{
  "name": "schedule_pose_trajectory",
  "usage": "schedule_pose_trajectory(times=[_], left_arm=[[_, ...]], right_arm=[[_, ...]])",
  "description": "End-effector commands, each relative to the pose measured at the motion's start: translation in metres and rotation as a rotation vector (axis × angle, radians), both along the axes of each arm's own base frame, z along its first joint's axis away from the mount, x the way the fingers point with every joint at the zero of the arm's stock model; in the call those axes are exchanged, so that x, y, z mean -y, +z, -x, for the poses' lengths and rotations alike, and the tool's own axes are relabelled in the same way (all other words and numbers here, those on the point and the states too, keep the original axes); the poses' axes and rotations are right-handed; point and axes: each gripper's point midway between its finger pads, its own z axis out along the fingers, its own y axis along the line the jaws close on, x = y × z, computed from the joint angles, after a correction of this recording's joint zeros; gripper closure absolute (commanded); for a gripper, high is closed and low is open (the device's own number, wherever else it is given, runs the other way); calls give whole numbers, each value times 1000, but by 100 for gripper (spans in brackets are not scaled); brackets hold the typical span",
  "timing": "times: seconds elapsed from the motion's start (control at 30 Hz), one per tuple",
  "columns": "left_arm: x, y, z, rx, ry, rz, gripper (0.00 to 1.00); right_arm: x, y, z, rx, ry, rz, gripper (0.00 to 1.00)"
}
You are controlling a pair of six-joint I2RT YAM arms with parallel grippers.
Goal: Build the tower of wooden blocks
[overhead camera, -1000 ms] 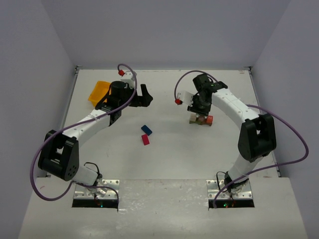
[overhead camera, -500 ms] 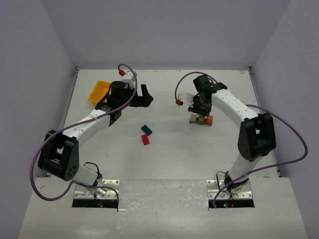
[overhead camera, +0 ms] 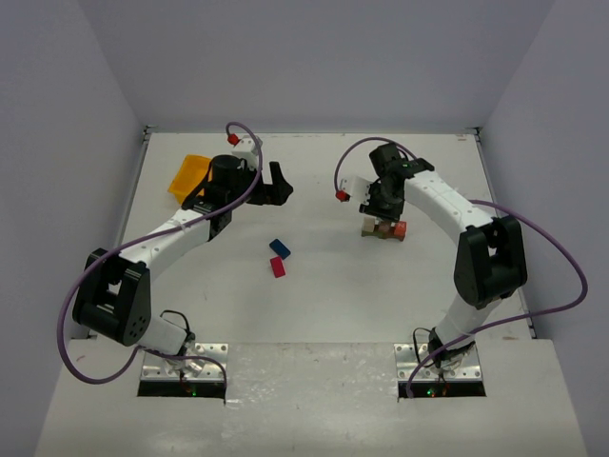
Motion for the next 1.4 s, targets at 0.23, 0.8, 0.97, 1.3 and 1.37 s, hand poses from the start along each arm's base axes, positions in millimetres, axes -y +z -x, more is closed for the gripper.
schedule_pose_trajectory(times=[0.23,0.8,0.97,1.3,1.37], left_arm=[[12,21,-10,56,-47,24,0],[15,22,-7,53,-68,27,0],[15,21,-7,56,-68,20,0],[17,21,-6,57,-74,16,0],[17,21,-7,58,-72,17,0]], right_arm=[[-2,8,-7,42,7,-22,84],[1,8,-9,55,-2,-6,63],[2,8,-9,56,-4,-5,62],[3,9,-4,54,-2,-6,65],[3,10,-4,57,-4,-9,65]])
